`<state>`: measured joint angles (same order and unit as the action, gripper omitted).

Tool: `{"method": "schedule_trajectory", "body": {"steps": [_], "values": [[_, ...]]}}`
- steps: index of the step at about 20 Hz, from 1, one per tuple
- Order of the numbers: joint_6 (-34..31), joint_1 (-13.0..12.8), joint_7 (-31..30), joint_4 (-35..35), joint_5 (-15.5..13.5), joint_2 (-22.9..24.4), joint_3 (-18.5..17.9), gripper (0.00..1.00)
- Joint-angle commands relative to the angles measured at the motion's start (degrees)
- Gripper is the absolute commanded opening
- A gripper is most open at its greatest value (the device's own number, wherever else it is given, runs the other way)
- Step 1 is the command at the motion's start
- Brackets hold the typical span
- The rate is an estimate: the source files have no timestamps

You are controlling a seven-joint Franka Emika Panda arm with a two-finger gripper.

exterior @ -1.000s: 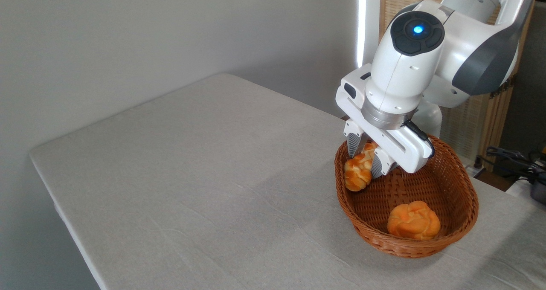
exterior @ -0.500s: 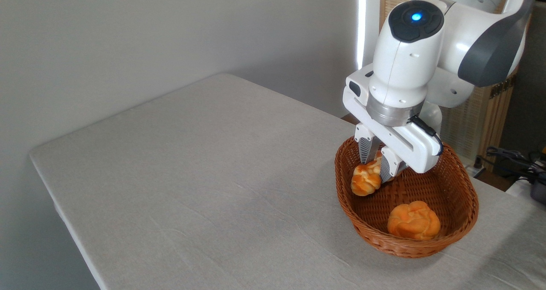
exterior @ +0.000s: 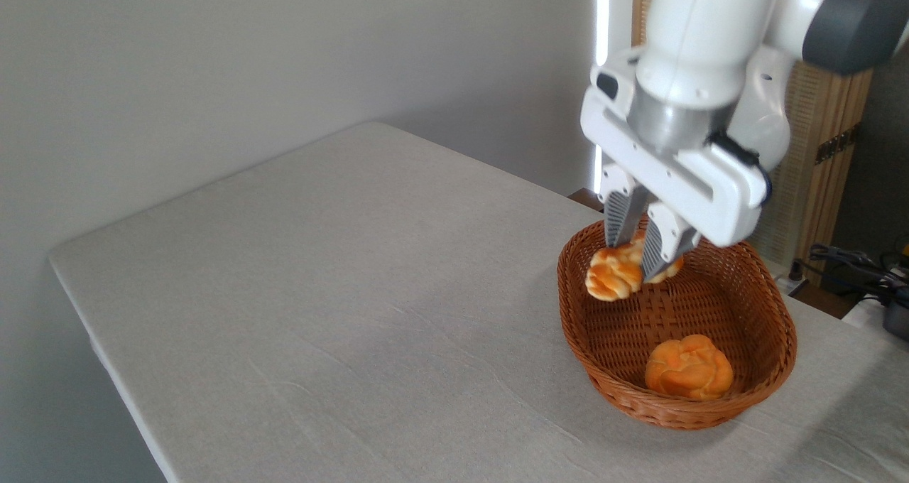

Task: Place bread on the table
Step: 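Lift the braided roll out of the basket and carry it over the table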

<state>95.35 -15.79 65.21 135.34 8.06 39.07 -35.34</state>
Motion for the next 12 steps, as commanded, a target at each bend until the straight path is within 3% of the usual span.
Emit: {"method": "schedule_trajectory", "body": {"steps": [1, 6, 9, 12], "values": [[-1.48, -3.46, -0.78, -7.88, -3.65, -7.32, 7.28, 0.36], [-0.69, -3.55, -12.71, -24.22, -6.82, -24.36, 19.33, 0.41], [-0.69, -3.55, -20.80, -34.41, -10.51, -34.03, 22.68, 0.42], [-0.52, -3.55, -25.12, -40.06, -11.31, -40.11, 25.40, 0.48]]}}
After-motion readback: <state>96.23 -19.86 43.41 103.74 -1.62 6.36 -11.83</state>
